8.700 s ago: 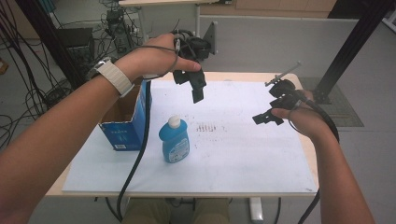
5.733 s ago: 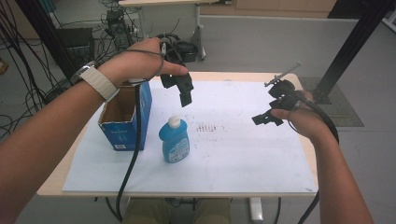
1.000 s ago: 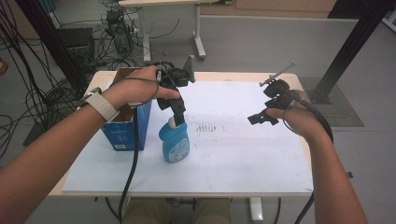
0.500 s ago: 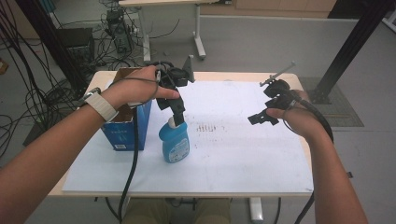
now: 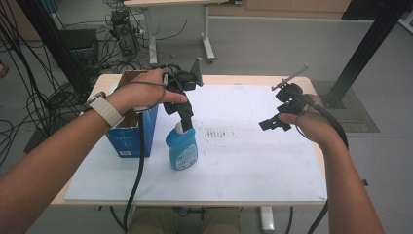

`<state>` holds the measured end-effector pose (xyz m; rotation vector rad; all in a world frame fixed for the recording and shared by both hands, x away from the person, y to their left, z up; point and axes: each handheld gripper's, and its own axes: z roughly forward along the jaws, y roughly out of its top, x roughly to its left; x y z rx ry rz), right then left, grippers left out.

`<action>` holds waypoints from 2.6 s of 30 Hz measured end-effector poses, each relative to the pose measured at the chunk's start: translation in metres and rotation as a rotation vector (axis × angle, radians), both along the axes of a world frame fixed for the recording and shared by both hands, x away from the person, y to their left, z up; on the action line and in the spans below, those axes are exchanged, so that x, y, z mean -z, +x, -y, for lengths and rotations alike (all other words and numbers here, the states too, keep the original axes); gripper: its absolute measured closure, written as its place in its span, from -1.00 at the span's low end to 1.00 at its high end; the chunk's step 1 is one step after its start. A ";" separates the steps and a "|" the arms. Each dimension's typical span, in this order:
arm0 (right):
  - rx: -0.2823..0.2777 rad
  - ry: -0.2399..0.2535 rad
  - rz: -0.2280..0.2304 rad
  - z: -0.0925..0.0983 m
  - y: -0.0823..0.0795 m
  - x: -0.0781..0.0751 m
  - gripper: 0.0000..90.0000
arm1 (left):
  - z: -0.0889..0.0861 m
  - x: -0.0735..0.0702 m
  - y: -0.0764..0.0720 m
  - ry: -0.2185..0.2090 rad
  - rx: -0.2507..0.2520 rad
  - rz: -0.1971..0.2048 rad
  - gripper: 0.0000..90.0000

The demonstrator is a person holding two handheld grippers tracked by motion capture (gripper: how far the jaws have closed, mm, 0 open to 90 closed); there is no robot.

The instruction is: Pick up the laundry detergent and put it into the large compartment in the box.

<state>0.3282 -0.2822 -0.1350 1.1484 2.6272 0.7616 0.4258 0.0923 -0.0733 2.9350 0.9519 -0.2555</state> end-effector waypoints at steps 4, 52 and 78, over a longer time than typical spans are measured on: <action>-0.002 -0.002 -0.001 0.000 0.000 0.000 -0.80 | 0.000 0.000 -0.001 0.001 0.000 0.002 -0.86; 0.000 0.023 -0.013 0.003 0.001 0.014 -0.80 | 0.011 0.067 -0.016 0.014 0.011 0.031 -0.85; 0.003 0.032 -0.012 0.006 0.001 0.016 -0.80 | 0.019 0.085 -0.031 0.054 0.001 0.104 -0.59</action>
